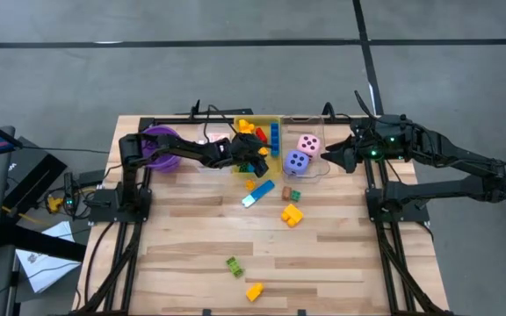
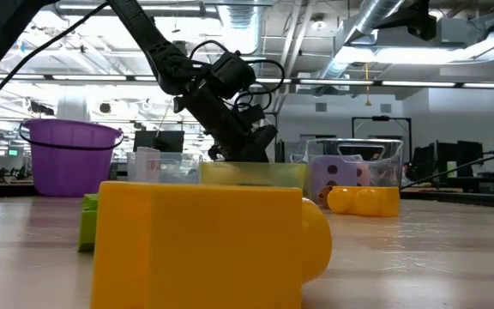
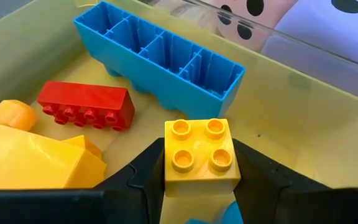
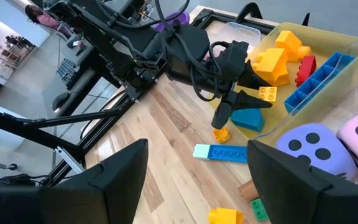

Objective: Pick & Place Toys
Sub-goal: Put the yellow gamepiece into the yellow bin

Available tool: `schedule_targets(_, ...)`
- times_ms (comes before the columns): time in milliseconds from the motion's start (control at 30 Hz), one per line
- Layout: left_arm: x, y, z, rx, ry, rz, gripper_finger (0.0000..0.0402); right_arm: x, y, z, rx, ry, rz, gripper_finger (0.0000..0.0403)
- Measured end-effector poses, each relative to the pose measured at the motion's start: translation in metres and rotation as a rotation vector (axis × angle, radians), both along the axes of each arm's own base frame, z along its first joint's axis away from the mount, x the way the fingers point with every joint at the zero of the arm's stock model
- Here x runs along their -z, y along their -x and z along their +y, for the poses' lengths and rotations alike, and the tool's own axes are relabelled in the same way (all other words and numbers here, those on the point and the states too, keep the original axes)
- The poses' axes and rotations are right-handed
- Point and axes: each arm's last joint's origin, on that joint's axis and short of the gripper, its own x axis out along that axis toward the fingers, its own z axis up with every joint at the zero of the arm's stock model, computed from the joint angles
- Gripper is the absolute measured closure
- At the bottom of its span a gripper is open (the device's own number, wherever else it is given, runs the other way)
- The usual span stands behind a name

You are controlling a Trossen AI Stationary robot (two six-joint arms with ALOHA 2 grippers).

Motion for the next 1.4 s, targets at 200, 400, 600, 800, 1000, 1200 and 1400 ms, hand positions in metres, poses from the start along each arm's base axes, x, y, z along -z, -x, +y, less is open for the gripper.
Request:
schedule_targets(200,0.0000,0.0000,0.0000,0.000,0.000,0.000,0.0257,0.0000,0.0000,0.0000,0.000,0.000,0.000,0.0137)
schedule_targets(400,0.0000,0.0000,0.0000,0.000,0.000,0.000,0.0257,0.0000,0.0000,0.0000,0.000,0.000,0.000,0.0137)
schedule_targets(600,-0.0001,0.0000,0.0000,0.000,0.000,-0.001,0.0245,0.0000,0.0000,0.0000,0.000,0.000,0.000,0.0137)
schedule_targets(800,-0.0004,0.0001,0.0004,-0.015,-0.012,0.000,0.0240,0.0000,-0.0001,0.0000,0.000,0.000,0.000,0.0137)
schedule_targets(1000,-0.0009,-0.0003,0.0004,-0.015,-0.014,-0.005,0.0237,-0.0001,0.0000,0.0000,0.000,0.000,0.000,0.0137)
schedule_targets(1200,-0.0045,-0.0028,0.0012,-0.016,-0.028,-0.050,0.0228,0.0000,0.0000,0.0000,0.000,-0.001,0.000,0.0137)
schedule_targets(1400,-0.0050,-0.0030,0.0013,-0.018,-0.032,-0.055,0.0212,0.0000,0.0000,0.0000,0.000,-0.001,0.000,0.0137)
